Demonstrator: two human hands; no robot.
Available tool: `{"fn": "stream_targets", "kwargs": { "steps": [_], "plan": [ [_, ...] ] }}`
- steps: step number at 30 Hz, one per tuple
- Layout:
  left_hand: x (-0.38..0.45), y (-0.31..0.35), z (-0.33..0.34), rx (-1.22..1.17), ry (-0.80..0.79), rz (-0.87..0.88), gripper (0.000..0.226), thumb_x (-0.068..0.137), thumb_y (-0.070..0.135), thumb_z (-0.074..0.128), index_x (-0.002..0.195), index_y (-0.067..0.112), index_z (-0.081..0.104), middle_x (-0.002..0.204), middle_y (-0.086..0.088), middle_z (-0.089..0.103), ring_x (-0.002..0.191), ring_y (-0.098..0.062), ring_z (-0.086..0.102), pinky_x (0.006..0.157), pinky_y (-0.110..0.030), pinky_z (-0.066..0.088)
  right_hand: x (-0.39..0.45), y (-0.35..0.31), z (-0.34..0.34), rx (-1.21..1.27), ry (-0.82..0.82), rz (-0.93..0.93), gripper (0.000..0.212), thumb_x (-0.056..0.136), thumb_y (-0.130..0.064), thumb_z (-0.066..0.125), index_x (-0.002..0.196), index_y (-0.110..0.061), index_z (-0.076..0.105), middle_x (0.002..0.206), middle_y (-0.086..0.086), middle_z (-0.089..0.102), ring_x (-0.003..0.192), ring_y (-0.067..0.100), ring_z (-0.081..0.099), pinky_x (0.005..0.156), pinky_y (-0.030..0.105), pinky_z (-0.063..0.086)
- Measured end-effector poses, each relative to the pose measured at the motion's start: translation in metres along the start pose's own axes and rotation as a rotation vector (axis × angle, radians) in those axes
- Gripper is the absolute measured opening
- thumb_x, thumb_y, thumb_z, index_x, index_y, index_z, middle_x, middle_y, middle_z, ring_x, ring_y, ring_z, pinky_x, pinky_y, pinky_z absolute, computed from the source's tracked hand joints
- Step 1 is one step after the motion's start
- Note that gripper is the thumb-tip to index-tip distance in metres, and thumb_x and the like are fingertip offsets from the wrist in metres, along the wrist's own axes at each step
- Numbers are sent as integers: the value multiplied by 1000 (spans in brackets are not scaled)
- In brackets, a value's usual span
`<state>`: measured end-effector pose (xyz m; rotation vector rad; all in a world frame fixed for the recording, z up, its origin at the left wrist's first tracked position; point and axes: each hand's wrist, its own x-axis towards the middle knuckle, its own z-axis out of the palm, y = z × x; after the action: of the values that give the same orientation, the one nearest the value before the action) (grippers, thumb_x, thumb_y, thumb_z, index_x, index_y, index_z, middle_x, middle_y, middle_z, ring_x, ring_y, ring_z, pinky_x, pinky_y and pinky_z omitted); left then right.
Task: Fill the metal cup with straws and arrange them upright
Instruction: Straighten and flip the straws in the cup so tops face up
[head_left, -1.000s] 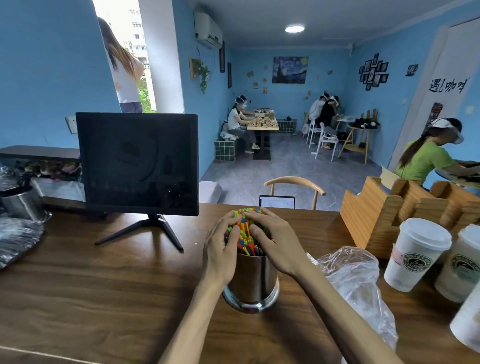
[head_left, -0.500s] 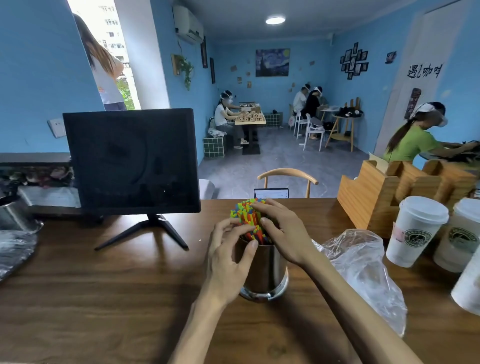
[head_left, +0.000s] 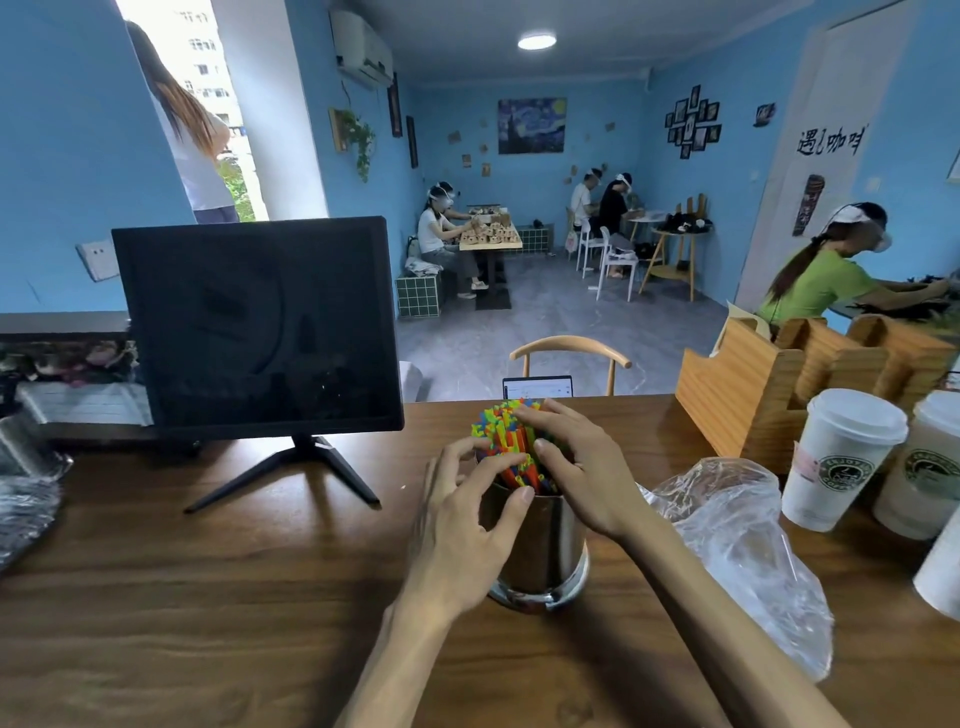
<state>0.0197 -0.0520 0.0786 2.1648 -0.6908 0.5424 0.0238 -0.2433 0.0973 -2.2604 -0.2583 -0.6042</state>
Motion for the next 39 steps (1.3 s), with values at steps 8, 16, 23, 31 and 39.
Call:
{"fn": "stream_targets", "kwargs": {
  "steps": [8,16,23,31,39],
  "plan": [
    [12,7,-4,80,-3,-20,39,95,66,36,119,56,66,129,29,41,125,-2,26,100,-21,19,3,2,-1,61,5,39,41,98,-39,43,136,-41,59,133,-40,44,144,-1,32,120,43,29],
    [18,16,-4,94,-51,-19,39,97,64,36,120,54,66,118,32,44,115,-3,28,95,-29,23,2,0,-3,250,44,71,38,104,-43,42,133,-32,64,138,-16,60,134,2,49,115,44,39],
    [34,24,-4,197,-176,-56,55,95,68,22,139,53,51,125,25,39,112,-6,23,93,-28,17,0,1,-10,302,155,43,19,90,-37,57,102,-30,71,126,-23,65,132,-2,48,111,45,41],
    [38,23,0,111,-141,-77,66,89,75,8,128,57,59,122,25,41,112,-4,24,92,-28,17,4,-2,-15,48,171,51,25,74,-57,68,85,-34,68,111,-27,66,114,-7,56,103,47,46],
    [36,12,0,52,-95,-112,53,92,73,18,122,58,59,121,26,40,119,-4,25,92,-25,16,6,-13,-16,-140,191,23,6,83,-34,79,85,-29,80,99,-26,66,110,0,55,100,45,47]
  ]
}}
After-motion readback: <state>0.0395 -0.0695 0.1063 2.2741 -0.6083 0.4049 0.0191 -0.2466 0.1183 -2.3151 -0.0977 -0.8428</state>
